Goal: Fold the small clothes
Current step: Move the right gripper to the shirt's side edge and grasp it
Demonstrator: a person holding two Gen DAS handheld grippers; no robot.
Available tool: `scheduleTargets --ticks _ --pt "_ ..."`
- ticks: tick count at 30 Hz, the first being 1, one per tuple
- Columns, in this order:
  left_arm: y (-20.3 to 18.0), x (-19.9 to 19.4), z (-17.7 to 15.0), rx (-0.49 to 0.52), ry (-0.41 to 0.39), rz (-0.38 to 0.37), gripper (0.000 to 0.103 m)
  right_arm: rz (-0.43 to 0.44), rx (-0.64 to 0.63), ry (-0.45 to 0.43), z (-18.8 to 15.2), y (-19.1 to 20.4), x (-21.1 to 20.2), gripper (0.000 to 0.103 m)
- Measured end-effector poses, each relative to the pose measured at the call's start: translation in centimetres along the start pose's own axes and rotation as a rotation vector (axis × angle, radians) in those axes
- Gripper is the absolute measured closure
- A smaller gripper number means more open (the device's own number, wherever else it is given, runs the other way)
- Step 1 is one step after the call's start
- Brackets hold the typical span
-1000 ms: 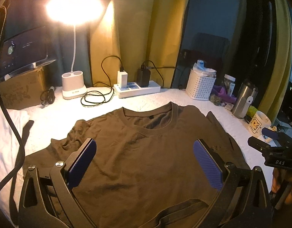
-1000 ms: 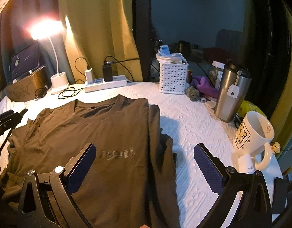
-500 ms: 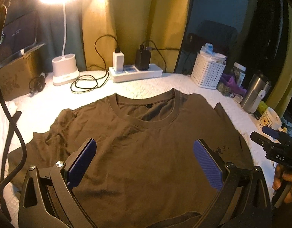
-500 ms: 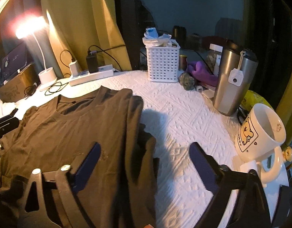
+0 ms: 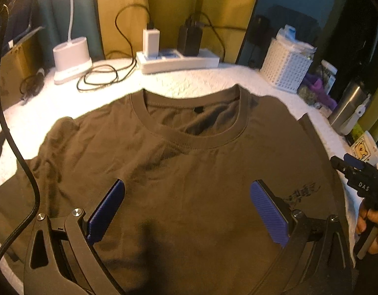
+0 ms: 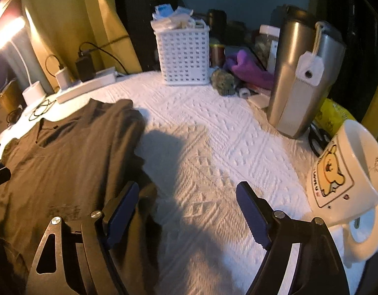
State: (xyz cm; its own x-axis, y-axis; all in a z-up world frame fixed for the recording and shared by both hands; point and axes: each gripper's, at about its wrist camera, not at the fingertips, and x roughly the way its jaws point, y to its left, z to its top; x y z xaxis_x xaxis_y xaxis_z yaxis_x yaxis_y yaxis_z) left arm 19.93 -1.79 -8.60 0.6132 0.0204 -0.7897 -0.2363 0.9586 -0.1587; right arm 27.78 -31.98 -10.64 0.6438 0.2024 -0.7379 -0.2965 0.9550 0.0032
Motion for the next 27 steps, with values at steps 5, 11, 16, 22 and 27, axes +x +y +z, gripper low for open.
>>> scheduleTargets --ticks 5,11,16,22,27 --pt "0.4 1.4 -0.1 -0.018 0.04 0.002 0.002 0.039 -0.016 0.027 0.5 0.5 1.4 0.023" --pt "0.6 2.3 -0.1 -0.018 0.066 0.001 0.002 0.072 -0.055 0.037 0.8 2.0 2.5 0.035" --pt "0.7 2.4 -0.1 -0.021 0.073 -0.005 0.002 0.132 -0.09 0.036 1.0 3.4 2.6 0.076" --pt "0.5 1.5 0.0 -0.008 0.052 -0.005 0.002 0.148 -0.083 0.031 1.0 3.0 2.2 0.099" --pt "0.5 0.7 0.1 -0.004 0.029 0.002 0.002 0.078 -0.021 -0.002 1.0 0.1 0.3 0.099"
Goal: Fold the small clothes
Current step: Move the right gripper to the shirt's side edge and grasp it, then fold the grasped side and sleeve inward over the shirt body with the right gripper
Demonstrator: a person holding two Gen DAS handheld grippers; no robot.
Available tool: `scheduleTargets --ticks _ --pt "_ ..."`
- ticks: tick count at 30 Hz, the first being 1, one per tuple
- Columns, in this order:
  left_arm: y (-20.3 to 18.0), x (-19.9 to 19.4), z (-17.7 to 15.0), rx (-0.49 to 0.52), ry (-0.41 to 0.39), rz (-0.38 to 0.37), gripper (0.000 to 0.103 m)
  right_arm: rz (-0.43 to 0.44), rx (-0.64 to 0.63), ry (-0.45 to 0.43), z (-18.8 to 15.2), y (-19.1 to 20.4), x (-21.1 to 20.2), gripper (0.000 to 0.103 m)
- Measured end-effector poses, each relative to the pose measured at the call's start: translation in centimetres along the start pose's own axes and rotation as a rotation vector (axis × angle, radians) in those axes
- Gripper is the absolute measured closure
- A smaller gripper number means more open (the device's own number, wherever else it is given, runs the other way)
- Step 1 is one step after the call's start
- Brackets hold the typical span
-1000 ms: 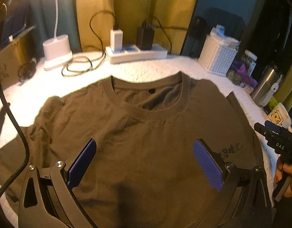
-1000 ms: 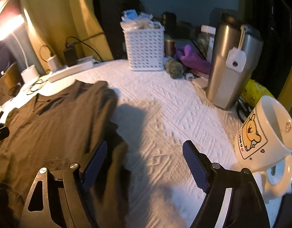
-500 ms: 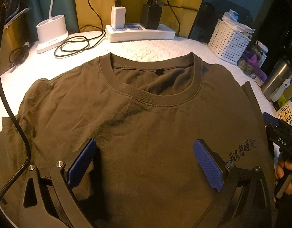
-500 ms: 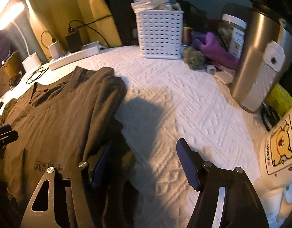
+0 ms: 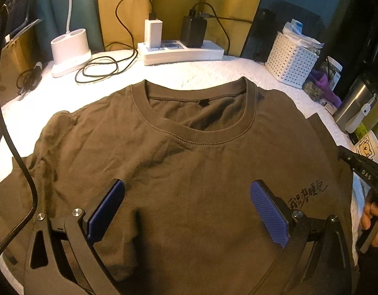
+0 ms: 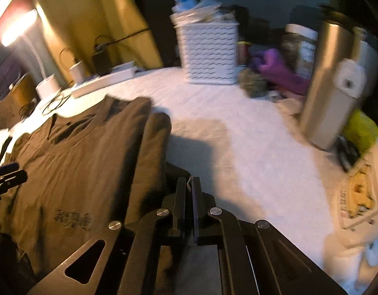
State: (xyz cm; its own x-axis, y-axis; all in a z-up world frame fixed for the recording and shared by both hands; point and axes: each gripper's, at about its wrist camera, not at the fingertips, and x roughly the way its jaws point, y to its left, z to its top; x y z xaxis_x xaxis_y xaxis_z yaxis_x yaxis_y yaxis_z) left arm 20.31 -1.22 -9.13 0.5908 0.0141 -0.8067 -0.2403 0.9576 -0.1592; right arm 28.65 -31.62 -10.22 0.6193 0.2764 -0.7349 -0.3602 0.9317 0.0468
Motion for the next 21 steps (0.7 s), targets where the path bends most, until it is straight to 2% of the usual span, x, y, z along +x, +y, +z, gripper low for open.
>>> scheduleTargets --ticks 8,13,17,18,20,21 --pt "-0.4 -1.0 -0.1 0.023 -0.016 -0.007 0.002 -0.106 0.072 -0.021 -1.2 -3.0 -2.9 0.099" --pt "-0.6 -1.5 -0.4 0.032 -0.015 -0.009 0.002 -0.209 0.078 0.064 -3.3 -3.9 -1.9 0.099" --pt "-0.4 -1.9 -0.6 0.031 -0.02 -0.011 0.002 -0.245 0.045 0.066 -3.6 -3.0 -2.2 0.096" --pt "-0.4 -2.0 -0.6 0.028 -0.02 -0.014 0.002 -0.25 0.041 0.066 -3.5 -2.9 -2.2 0.091" --pt "-0.3 -2.3 -0.7 0.029 -0.027 -0.019 0.002 -0.248 0.041 0.054 -3.1 -2.9 -2.7 0.053" --pt "-0.3 -2.5 -0.7 0.03 -0.032 -0.019 0.002 -0.253 0.046 0.039 -2.7 -2.9 -3.2 0.01"
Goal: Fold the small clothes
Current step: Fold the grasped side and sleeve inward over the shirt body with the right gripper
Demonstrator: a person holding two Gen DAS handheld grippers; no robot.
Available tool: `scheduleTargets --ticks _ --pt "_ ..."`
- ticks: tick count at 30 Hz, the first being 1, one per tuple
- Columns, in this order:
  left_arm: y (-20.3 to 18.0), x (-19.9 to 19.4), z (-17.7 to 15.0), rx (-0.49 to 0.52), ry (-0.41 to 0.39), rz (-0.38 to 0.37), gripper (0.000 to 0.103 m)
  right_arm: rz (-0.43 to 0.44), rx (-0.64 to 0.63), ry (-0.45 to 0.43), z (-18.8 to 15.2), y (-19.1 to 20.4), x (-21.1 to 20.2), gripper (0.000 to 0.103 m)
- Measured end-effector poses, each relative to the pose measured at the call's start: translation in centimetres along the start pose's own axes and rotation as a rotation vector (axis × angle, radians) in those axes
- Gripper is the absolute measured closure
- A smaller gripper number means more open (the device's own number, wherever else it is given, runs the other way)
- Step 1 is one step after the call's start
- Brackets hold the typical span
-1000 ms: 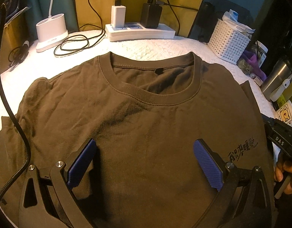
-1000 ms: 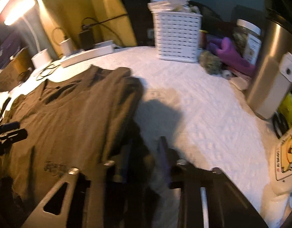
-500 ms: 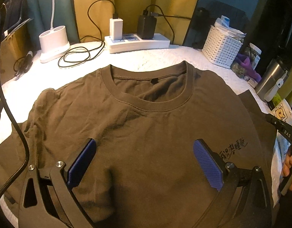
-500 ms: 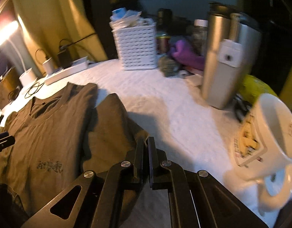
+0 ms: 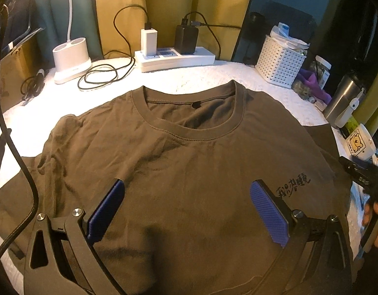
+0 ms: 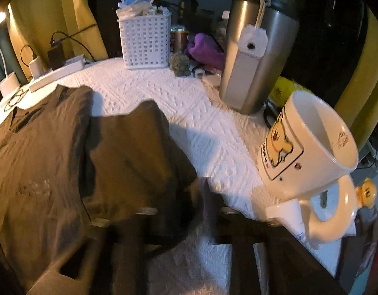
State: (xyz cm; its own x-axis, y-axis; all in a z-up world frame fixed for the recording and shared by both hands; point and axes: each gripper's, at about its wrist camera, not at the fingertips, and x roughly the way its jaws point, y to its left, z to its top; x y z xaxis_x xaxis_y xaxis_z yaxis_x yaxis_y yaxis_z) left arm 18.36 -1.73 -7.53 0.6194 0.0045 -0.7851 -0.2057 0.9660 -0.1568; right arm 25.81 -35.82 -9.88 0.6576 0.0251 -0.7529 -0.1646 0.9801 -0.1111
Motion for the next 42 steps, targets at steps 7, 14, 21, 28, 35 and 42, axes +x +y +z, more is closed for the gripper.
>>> scheduleTargets --ticks 7,14,21,28,35,42 --pt "0.9 -0.5 -0.1 -0.017 -0.014 0.0 0.002 0.043 -0.051 -0.107 3.0 0.6 -0.5 0.001" --pt "2.4 -0.8 0.1 -0.033 -0.027 0.03 0.002 0.16 -0.045 0.002 4.6 0.7 5.3 0.046" --pt "4.0 -0.7 0.4 -0.035 -0.041 0.058 0.002 0.129 -0.075 -0.006 4.8 1.5 5.7 0.093" --pt "5.4 -1.5 0.7 -0.035 -0.065 0.079 0.002 0.009 -0.026 -0.049 5.2 -0.7 3.4 0.094" --pt "6.8 -2.6 0.5 -0.037 -0.089 0.067 0.002 0.011 -0.018 -0.123 6.1 -0.3 -1.1 0.097" --pt "8.2 -3.2 0.4 -0.033 -0.104 0.048 0.002 0.02 -0.024 0.004 4.9 1.0 0.9 0.096"
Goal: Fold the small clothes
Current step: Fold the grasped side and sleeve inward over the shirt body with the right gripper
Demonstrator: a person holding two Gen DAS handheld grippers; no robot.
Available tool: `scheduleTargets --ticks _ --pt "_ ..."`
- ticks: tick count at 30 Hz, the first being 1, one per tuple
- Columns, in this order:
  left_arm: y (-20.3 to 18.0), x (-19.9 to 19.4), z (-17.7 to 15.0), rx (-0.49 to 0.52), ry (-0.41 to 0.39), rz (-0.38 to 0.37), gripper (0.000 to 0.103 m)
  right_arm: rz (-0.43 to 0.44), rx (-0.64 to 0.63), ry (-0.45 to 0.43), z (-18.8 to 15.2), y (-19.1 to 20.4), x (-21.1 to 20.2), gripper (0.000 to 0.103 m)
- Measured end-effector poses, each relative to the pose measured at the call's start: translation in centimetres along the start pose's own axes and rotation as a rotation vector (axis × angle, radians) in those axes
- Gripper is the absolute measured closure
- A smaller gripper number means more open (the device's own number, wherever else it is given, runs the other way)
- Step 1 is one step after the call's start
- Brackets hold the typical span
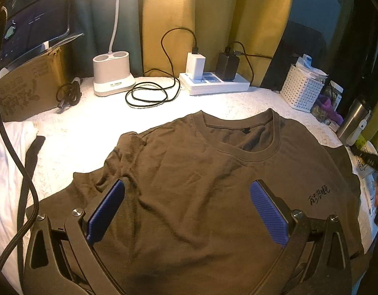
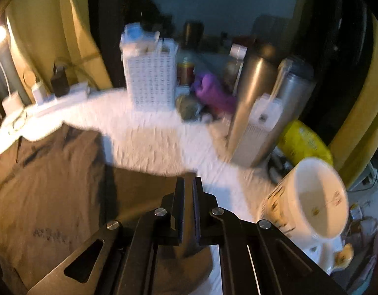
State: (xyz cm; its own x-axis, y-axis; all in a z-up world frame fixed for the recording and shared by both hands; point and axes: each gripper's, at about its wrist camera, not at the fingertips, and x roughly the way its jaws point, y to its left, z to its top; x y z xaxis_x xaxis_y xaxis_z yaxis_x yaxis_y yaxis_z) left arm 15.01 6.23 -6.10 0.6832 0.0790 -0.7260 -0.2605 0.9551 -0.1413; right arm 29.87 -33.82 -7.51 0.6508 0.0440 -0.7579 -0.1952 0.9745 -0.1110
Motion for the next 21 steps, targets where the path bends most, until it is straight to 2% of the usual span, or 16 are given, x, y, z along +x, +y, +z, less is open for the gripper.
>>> scheduleTargets --ticks 5,7,13,21 --pt "0.5 0.5 0.0 -0.007 0.014 -0.004 0.002 -0.059 -0.016 0.056 -1.8 0.8 1.7 0.095" --pt "0.4 0.6 -0.1 -0.014 0.018 -0.005 0.002 -0.057 -0.017 0.075 -2.1 0.8 2.1 0.095" --pt "0.0 1.0 -0.5 -0.004 0.036 0.002 0.002 -0.076 -0.046 0.08 -2.3 1.0 1.9 0.095" --pt "1.4 0.7 -0.6 -0.02 0.038 0.06 0.002 -0.065 -0.033 0.07 -4.1 0.5 -0.2 0.094"
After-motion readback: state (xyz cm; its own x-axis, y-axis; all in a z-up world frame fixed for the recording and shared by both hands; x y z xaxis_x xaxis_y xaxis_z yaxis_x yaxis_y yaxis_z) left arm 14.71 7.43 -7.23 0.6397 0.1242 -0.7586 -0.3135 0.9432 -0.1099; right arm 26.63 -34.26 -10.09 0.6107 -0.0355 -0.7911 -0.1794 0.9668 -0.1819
